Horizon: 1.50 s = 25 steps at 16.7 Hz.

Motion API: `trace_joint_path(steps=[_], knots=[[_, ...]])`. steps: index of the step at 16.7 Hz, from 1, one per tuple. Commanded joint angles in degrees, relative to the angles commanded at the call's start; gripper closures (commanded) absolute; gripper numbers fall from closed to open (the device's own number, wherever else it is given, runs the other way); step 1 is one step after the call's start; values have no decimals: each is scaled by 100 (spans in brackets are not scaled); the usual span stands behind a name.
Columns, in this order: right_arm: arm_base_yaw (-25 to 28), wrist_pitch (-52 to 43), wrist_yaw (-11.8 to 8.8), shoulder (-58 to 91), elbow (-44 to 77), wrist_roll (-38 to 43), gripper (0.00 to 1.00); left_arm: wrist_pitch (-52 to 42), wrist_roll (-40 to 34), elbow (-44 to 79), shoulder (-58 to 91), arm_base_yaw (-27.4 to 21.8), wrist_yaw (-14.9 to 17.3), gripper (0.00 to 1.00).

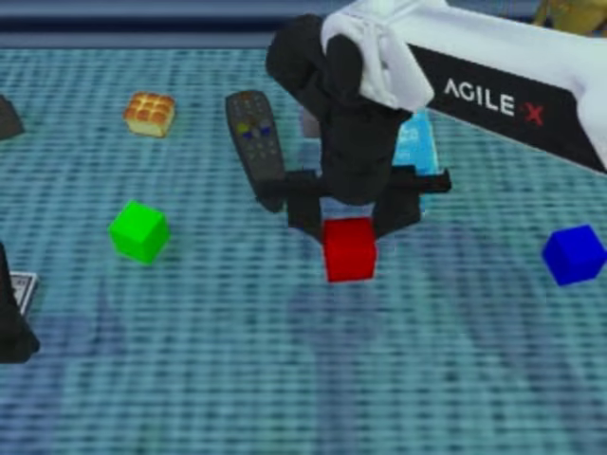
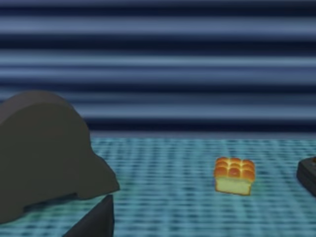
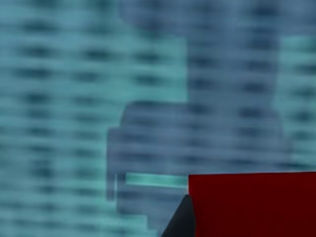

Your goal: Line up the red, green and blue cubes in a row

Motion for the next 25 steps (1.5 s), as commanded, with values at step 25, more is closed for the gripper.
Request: trace_joint_path(steps=[25], knots=[[1835,872,182,424,-498,2369,100,0,0,0,0,0,0,0]])
